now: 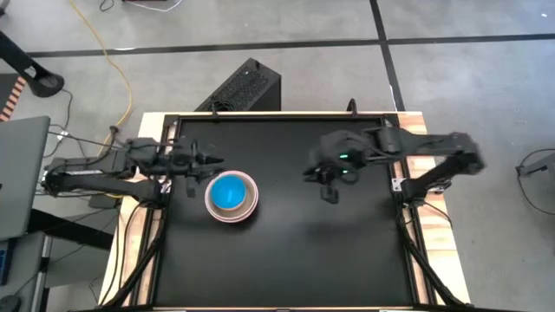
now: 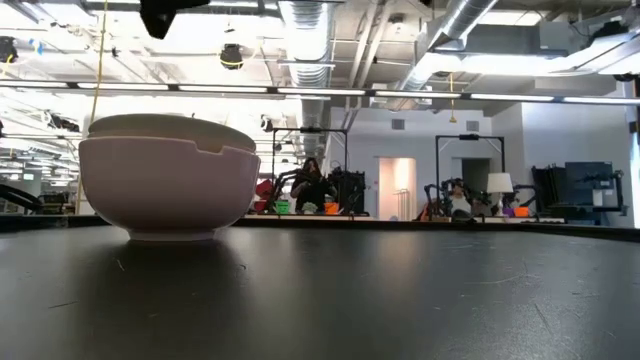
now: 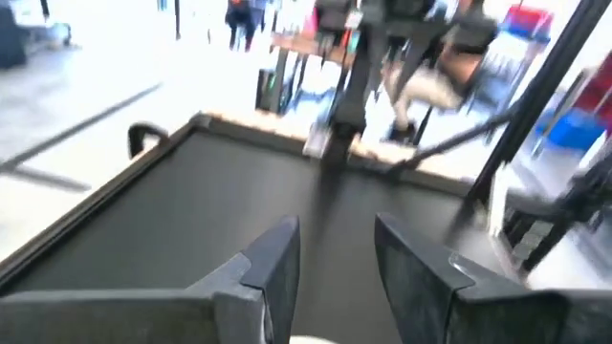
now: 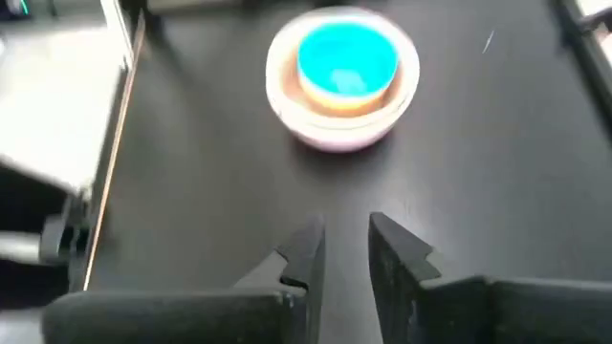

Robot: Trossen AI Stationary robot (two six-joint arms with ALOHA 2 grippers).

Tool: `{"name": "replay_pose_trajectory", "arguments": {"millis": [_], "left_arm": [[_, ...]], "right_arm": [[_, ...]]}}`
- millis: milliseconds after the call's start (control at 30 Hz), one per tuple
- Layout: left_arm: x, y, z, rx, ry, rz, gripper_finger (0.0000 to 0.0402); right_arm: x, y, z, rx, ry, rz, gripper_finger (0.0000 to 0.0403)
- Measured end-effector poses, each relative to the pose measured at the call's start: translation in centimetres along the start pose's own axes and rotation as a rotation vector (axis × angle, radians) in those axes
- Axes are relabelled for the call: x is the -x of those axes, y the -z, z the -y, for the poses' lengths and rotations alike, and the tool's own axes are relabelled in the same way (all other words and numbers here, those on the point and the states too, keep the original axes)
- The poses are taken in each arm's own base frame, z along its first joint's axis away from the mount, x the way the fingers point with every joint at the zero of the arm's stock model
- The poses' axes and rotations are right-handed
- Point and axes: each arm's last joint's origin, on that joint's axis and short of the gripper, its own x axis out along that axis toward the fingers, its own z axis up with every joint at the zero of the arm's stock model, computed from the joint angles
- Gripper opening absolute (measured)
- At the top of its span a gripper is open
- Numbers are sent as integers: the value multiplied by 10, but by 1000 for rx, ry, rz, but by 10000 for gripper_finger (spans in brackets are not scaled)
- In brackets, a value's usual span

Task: Nest bowls inside each other
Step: Return to Home Position

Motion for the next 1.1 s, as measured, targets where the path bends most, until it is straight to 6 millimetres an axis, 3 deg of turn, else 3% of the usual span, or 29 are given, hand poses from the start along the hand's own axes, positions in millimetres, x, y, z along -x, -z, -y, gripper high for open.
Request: {"name": "replay_pose_trajectory", "arguments": {"millis": [100,267,400,567,767,900,1100], "left_arm": [[13,24,-6,42,23,93,126],[35,64,-19,139,20,265,126],[50,86,-26,214,-7,335,126],[59,98,-32,247,-76,346,126],[48,111,-33,260,-82,263,126],[42,121,-35,288,-67,297,126],[37,137,-37,333,-53,274,126]], "right_arm": [[0,35,12,-34,-31,240,71],[-19,97,30,-65,-121,553,61],[-42,145,39,-64,-102,531,60],[-49,192,42,-101,-122,547,60],[-49,231,48,-176,-155,687,60],[-50,251,50,-190,-163,714,60],[-49,267,51,-202,-175,733,60]]}}
